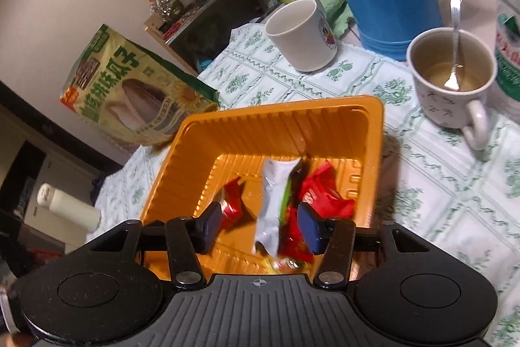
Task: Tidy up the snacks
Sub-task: 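Withdraw both tools from the tray toward the remaining snacks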
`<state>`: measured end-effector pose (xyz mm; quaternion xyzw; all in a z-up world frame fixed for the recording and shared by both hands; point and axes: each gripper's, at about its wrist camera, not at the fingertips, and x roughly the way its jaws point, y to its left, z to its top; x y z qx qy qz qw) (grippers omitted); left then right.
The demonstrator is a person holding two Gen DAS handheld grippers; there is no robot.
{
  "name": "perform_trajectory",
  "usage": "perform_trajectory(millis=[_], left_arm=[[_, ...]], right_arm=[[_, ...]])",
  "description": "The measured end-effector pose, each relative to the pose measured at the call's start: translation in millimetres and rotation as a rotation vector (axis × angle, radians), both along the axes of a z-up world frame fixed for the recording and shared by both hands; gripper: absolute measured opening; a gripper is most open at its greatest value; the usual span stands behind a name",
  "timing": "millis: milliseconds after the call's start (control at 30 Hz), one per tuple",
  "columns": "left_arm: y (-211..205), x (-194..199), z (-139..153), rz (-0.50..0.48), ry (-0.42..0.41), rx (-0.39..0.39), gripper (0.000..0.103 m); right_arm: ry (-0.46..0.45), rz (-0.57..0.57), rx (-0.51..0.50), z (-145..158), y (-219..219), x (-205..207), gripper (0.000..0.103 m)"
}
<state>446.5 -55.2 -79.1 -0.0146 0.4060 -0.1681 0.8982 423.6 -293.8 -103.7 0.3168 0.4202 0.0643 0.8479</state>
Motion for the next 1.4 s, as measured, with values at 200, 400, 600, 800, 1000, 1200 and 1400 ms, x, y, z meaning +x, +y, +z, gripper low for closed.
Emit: perform_trajectory(millis=[200, 400, 600, 800, 1000, 1200, 1400], left_arm=[[11.1, -24.5, 10.2, 0.006, -0.014, -0.024, 0.052], [32.0, -56.7, 14.4, 0.045, -0.013, -0.030, 0.052], [56.4, -92.6, 13.7, 0.095, 0.004, -0.014, 0.052], [81.9, -127.1, 11.6, 0.153, 0.032, -0.020, 0.052], [104.5, -160.5, 8.2, 0.204, 0.047, -0.009, 0.052], [127.6, -189.3, 2.5, 0.261, 0.072, -0.003, 0.052], [149.1, -215.3, -2.5, 0.309, 0.088, 0.010, 0.053]], right_arm=[[-0.041, 0.026, -0.054, 15.1, 1.6, -26.1, 0.062], [-0.073, 0.057, -0.103, 27.6, 8.1, -55.1, 0.067], [-0.094, 0.118, -0.151, 35.7, 24.5, -83.5, 0.069], [-0.088, 0.176, -0.167, 37.1, 43.9, -104.6, 0.070], [-0.079, 0.225, -0.185, 37.4, 63.5, -125.8, 0.070], [-0.071, 0.290, -0.219, 32.7, 87.4, -145.1, 0.070], [-0.051, 0.362, -0.236, 24.5, 113.9, -160.8, 0.070]])
